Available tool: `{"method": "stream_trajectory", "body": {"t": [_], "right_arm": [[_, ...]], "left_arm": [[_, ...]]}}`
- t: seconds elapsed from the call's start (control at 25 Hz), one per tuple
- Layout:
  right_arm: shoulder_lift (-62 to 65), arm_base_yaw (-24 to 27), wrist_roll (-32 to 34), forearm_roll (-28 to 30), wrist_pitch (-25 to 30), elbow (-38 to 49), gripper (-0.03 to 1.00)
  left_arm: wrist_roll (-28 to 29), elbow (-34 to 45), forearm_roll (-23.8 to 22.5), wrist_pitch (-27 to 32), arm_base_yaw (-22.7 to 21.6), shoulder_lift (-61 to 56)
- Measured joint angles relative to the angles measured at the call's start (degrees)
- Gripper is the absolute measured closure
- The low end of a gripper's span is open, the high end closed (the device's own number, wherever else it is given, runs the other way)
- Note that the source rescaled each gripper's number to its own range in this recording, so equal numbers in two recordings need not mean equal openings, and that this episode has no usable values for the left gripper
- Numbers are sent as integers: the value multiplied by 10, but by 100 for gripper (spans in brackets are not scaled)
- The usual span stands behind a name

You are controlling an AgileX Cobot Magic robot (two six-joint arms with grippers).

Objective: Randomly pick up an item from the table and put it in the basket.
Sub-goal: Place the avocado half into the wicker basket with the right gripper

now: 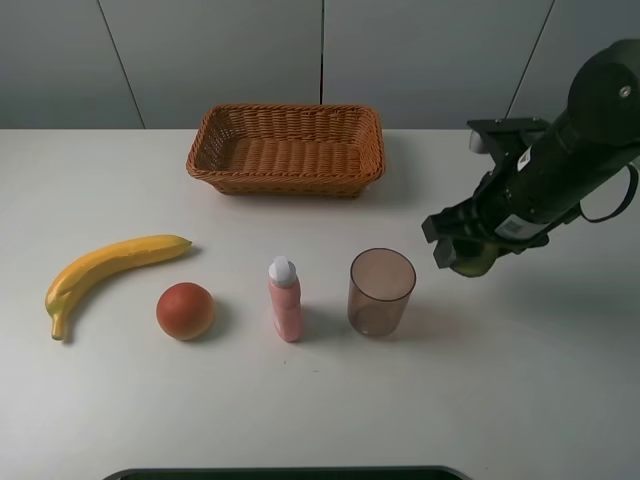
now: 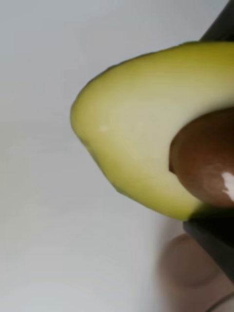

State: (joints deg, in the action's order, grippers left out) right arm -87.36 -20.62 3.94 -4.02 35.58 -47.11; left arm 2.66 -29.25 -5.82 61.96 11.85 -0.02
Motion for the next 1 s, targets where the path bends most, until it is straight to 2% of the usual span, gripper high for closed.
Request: {"method": "stream_trajectory", "body": {"t": [0.2, 0.4, 0.56, 0.88, 1.0], "right_arm": [[33, 0, -5, 5, -33, -131, 96], [-8, -3, -18, 3, -63, -245, 96], [-96, -24, -48, 0, -67, -319, 96], [-302, -76, -59, -16, -88, -446, 96], [-362, -81, -60, -36, -93, -475, 96]], "left_arm": [[0, 0, 0, 0, 0, 0], [0, 0, 0, 0, 0, 0], [0, 0, 0, 0, 0, 0], [0, 0, 0, 0, 0, 0], [0, 0, 0, 0, 0, 0]]}}
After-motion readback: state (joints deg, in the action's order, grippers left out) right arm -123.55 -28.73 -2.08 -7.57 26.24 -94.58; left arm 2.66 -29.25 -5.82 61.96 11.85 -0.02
